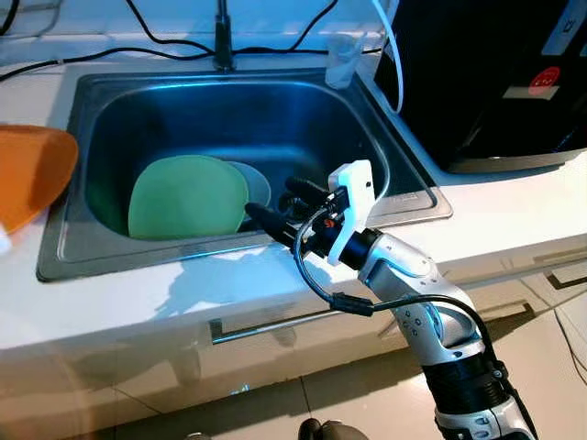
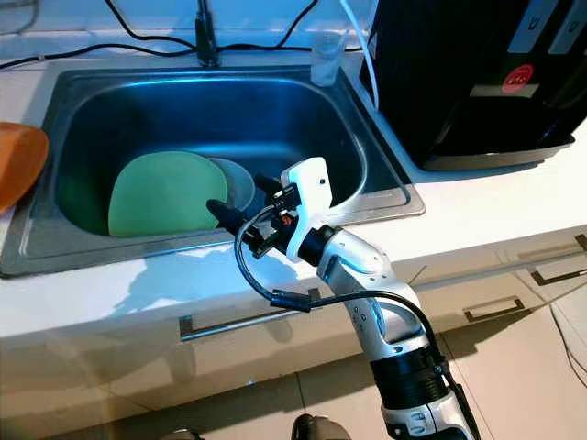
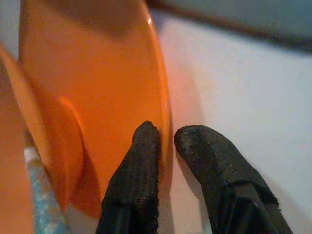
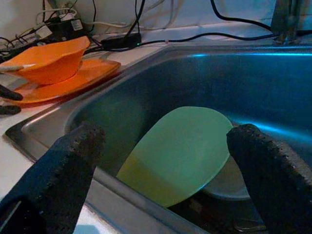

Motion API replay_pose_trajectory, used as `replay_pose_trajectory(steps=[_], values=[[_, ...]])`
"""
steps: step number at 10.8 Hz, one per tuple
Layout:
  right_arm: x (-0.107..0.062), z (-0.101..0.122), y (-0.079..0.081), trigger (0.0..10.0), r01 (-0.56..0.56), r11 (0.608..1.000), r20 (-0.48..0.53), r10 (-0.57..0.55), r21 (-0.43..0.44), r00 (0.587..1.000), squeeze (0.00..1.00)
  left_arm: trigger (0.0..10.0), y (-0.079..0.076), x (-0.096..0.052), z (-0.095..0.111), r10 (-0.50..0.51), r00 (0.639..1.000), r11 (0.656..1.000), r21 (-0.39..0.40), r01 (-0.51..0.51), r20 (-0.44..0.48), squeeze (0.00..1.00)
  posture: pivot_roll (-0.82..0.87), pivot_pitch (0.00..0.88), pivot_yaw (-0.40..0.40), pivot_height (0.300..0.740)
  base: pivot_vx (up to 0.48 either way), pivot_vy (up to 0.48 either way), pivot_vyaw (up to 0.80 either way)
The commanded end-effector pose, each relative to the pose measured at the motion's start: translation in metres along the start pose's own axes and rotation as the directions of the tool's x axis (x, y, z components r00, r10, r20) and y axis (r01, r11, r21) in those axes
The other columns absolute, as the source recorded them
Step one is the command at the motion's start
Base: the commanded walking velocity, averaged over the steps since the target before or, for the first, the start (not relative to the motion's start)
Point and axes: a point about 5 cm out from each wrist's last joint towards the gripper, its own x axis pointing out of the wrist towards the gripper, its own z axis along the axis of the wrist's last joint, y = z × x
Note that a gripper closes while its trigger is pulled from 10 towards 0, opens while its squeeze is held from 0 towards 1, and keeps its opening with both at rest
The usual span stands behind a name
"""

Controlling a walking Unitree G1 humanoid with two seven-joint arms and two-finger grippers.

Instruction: Kitchen organization

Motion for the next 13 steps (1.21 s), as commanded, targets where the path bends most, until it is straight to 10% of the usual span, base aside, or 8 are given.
replay_pose_trajectory(steps=[1, 8, 13], values=[[0.0, 0.004, -0.003, 10.0, 0.005, 1.0, 0.011, -0.005, -0.023, 1.0, 0.0, 10.0, -0.02, 0.01, 0.001, -0.147, 0.989, 0.989, -0.022, 0.147, 0.02, 1.0, 0.19, 0.13, -0.091, 0.74, 0.0, 0.0, 0.0], [0.003, 0.004, -0.005, 10.0, 0.015, 1.0, 0.025, -0.014, -0.025, 1.0, 0.0, 10.0, -0.009, 0.007, 0.018, -0.128, 0.987, 0.991, -0.016, 0.13, 0.1, 1.0, 0.2, 0.124, -0.083, 0.74, 0.0, 0.0, 0.0], [0.003, 0.007, -0.007, 10.0, 0.015, 0.999, 0.033, -0.014, -0.037, 0.999, 0.0, 10.0, -0.012, 0.006, 0.061, -0.151, 0.907, 0.98, -0.064, 0.191, 0.393, 1.0, 0.19, 0.112, -0.088, 0.74, 0.0, 0.0, 0.0]])
